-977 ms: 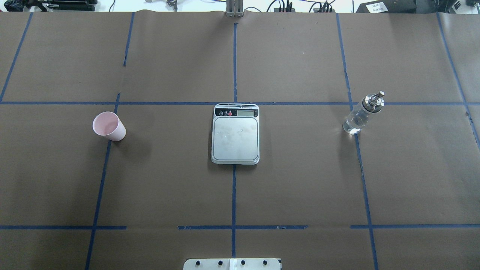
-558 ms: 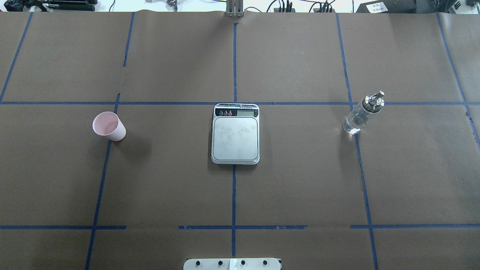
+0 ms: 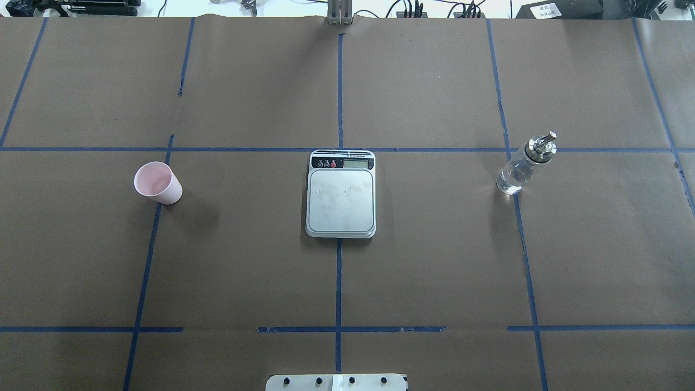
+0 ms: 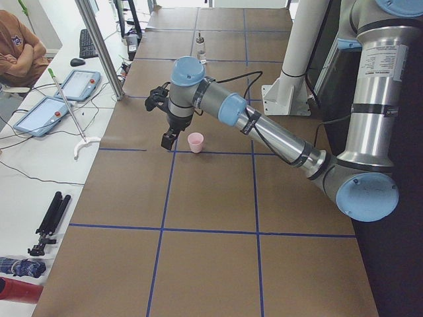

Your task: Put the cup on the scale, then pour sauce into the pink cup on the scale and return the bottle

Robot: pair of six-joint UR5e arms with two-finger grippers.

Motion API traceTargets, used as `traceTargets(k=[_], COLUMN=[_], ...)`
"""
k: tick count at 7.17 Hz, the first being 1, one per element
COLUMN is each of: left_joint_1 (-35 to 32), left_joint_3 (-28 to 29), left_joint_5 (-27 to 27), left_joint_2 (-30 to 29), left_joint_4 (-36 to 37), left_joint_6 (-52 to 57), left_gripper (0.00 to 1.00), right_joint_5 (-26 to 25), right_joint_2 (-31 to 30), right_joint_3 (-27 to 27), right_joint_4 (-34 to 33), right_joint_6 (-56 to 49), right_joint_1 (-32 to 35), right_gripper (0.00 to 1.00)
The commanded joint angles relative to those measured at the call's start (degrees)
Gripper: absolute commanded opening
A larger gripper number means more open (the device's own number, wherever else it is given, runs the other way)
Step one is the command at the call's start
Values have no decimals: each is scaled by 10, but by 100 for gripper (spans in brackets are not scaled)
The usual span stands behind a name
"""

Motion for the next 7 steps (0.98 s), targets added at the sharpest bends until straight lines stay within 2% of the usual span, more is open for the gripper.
traceTargets(k=[1,2,4,6,7], left_joint_1=[92,134,212,248,281], left_joint_3=[-21,-23,-14,37,54], left_joint_5=[-2,23,106,122,155], left_joint_2=[-6,-5,-3,-7,-19], left_joint_4=[-11,-29,-85,-157,-166], left_joint_6=[-207,-283,-427,-494,-533], left_gripper=[100,100,100,100,100], right_joint_5=[2,2,2,1,-3], right_joint_2=[1,1,-4,-5,-4], right_joint_3=[1,6,21,20,20], right_joint_4=[0,-1,-8,-8,-8], right_joint_6=[-1,-1,-1,-2,-2], right_joint_1=[0,0,0,0,-1], right_gripper=[100,100,100,100,100])
